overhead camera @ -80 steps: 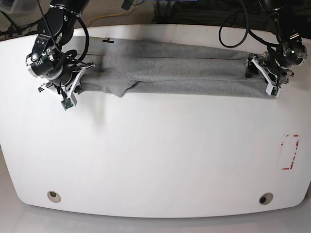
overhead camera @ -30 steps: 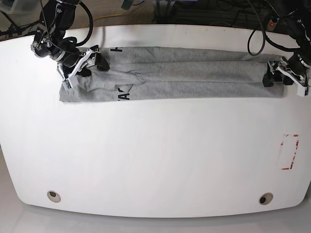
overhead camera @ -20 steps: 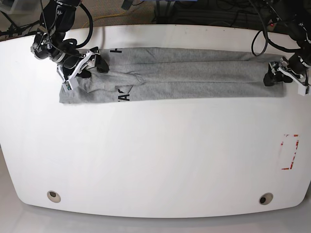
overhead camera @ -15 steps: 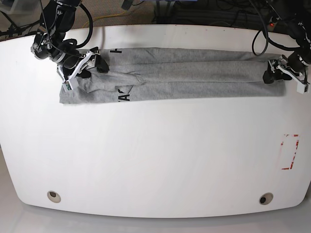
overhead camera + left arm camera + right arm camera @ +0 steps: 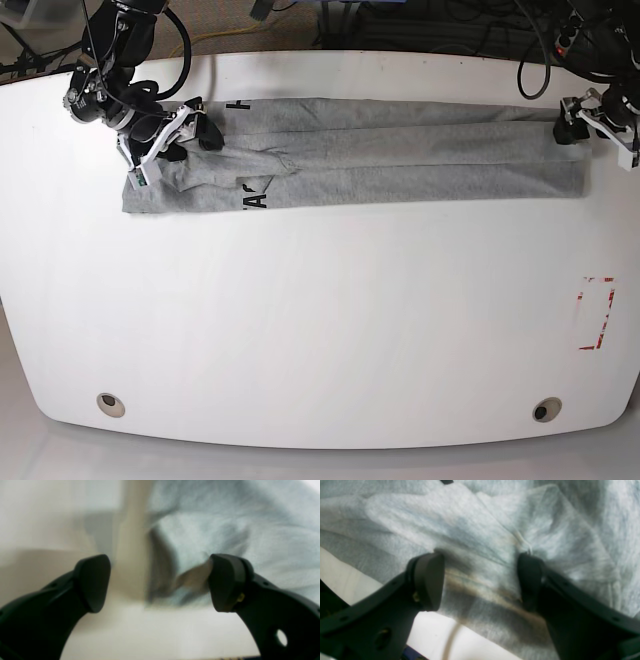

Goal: Fold the T-shirt properly
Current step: 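Hold the strip ends with both grippers and pull it taut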

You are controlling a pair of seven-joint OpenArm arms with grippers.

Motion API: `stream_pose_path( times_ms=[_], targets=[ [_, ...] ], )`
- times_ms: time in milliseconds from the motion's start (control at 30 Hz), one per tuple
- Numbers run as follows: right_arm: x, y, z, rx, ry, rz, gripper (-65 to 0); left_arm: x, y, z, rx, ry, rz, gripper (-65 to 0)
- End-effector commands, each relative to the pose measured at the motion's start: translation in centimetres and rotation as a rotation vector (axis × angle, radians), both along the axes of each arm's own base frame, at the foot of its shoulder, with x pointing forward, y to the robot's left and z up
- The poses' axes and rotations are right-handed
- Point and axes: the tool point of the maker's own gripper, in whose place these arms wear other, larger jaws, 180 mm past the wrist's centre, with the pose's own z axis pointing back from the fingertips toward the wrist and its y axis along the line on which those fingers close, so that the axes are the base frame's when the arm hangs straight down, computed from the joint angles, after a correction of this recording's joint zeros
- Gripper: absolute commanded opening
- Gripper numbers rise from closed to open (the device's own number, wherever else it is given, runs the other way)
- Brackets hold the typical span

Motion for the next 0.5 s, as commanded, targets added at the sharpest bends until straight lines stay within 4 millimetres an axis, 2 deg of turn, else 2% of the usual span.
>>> stream_pose_path(
  times_ms=[0,233,333,400,467],
  targets=[
    [-1.0,-0.8,-0.8,-0.049,0.061,0.009,-21.7,0.6,0.0,0.3,-0.005,-0.017,-0.012,-7.1],
    [-1.1,-0.8,-0.9,-0.049,0.063,0.007,-21.9,2.3,-2.4,0.2,-0.037,-0.041,-0.06,-7.1],
    [-1.1,-0.8,-0.9,-0.049,0.063,0.007,-21.9,2.6,-2.4,0.2,-0.039,-0.047,-0.057,-7.2],
    [-1.1,-0.8,-0.9,-0.049,0.063,0.007,-21.9,3.0,-2.3,0.4,-0.039,-0.054,-0.055,-10.1],
    [-1.1,-0.9,-0.9,-0.049,0.063,0.006,-21.9,3.1,-2.4,0.0,-0.057,-0.048,-0.046,-18.7]
  ],
)
